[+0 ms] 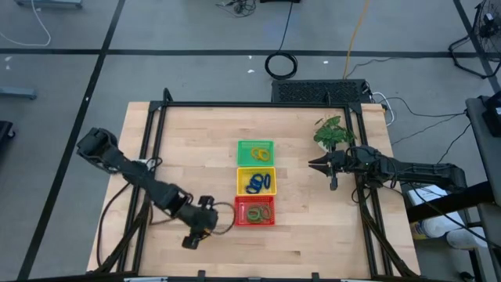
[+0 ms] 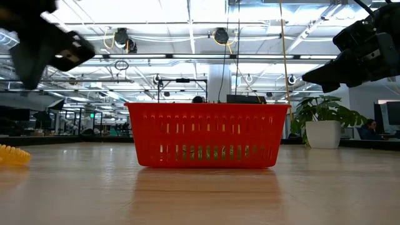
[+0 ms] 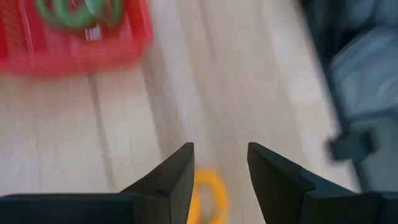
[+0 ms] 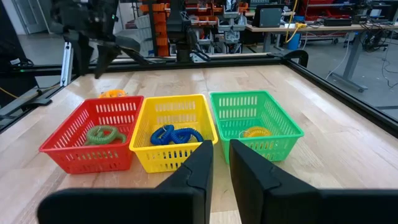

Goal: Sort spring keychains into baskets
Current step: Put the yellow spring keychain into the green basket

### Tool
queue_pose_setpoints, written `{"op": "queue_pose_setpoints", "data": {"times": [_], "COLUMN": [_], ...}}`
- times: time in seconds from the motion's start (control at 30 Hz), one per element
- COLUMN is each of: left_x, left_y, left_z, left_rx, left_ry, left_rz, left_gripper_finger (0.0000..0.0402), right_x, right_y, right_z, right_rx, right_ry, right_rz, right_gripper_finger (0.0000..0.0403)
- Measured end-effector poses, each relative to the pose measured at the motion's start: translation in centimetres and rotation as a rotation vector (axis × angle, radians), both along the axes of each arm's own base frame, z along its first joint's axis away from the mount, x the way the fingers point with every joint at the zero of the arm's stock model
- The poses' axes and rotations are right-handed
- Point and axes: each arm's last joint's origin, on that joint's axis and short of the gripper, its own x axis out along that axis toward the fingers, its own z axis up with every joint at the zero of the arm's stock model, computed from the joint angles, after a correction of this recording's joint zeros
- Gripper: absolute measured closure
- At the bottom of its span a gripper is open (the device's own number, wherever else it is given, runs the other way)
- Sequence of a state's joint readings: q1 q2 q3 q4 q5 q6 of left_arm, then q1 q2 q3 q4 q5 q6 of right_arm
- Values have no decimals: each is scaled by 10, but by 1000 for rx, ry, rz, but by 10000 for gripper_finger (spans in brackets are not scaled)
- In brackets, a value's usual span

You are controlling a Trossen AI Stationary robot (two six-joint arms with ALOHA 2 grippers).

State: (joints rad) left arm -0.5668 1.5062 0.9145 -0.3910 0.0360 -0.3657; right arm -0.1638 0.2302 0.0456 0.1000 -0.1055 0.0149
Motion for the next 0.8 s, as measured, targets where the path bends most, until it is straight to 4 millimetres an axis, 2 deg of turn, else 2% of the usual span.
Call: {"op": "queue_pose_setpoints", "data": {"times": [0.23, 0.63, 0.8], "left_x": [-19, -14, -13], "left_y": [-13, -18, -20], "left_z": [-16, -40, -43], "left_rx": [184, 221, 199], "left_ry": [79, 147, 156], "left_rz": [18, 53, 49], "left_gripper_finger": [245, 245, 245], "right_x": [0, 0, 0], "right_y": [0, 0, 0], "right_z": [0, 0, 0], "right_rx": [0, 0, 0], "right_ry": [0, 0, 0], "right_rz": [0, 0, 0], "right_gripper_finger": [364, 364, 365]}}
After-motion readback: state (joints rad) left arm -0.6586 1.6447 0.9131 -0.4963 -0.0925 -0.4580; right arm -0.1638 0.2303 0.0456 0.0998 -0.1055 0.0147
